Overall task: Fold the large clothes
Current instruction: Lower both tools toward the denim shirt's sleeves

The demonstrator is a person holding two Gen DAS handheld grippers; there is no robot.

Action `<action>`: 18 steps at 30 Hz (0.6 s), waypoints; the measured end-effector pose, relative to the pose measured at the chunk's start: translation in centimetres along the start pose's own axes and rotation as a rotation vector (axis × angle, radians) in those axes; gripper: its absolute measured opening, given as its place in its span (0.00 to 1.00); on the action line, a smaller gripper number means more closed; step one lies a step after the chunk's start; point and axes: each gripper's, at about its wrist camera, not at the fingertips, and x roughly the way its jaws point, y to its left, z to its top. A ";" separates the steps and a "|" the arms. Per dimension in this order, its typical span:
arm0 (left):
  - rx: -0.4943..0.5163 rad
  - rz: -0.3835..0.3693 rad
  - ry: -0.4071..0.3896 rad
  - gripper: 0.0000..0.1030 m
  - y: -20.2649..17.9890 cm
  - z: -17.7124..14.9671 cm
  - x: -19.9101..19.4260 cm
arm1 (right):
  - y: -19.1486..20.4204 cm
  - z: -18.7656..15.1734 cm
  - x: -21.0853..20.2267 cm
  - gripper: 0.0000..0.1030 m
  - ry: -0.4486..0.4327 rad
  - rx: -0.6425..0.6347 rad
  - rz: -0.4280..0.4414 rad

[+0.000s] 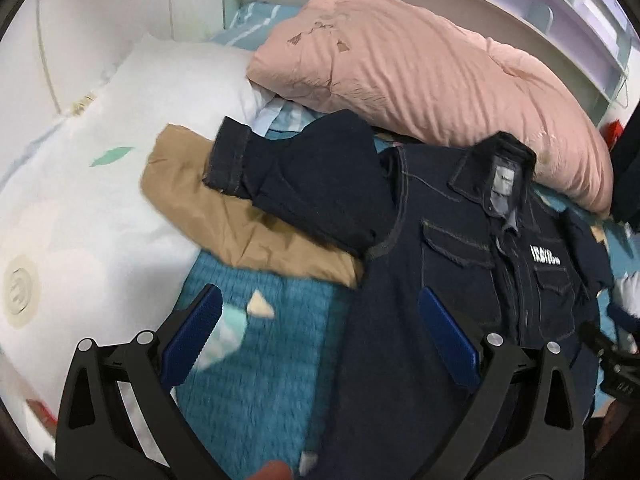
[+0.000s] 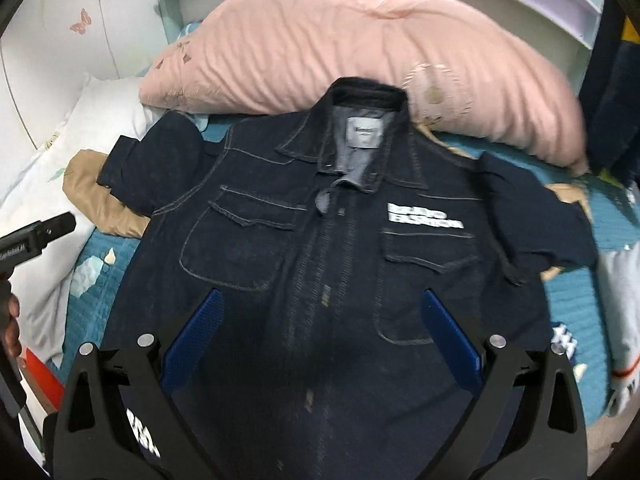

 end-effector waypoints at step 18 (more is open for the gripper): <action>-0.291 -0.208 0.056 0.95 10.4 12.1 12.6 | 3.1 2.6 7.9 0.92 0.062 -0.035 0.057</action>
